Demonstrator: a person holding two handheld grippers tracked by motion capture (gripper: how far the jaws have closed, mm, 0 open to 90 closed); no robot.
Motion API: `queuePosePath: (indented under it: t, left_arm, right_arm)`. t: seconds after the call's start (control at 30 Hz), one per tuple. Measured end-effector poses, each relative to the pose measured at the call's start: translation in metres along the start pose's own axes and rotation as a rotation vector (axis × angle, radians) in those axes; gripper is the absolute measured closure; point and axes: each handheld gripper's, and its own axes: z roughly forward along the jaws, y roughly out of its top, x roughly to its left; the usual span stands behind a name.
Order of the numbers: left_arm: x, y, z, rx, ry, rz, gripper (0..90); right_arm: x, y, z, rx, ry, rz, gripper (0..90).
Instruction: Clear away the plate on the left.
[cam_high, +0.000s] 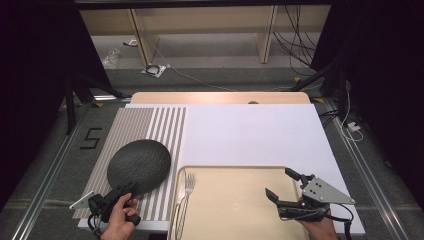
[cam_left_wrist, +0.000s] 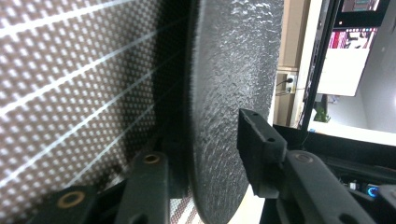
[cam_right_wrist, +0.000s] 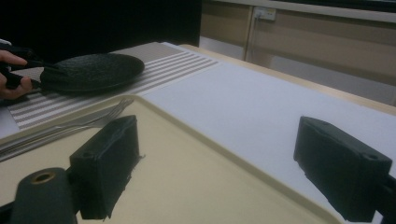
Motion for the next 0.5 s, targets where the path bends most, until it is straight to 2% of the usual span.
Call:
queuePosePath:
  t: [0.37,0.5]
  left_arm:
    - [0.0022,0.0007,-0.0026,-0.018,-0.015,-0.020,82.0]
    - [0.0022,0.0019,-0.0028,-0.020,-0.028,-0.027,83.3]
  right_arm:
    - [-0.0002,0.0000,-0.0002,0.000,-0.001,-0.002,15.1]
    - [-0.0001,0.0001,-0.0007,0.001,-0.002,0.001,15.1]
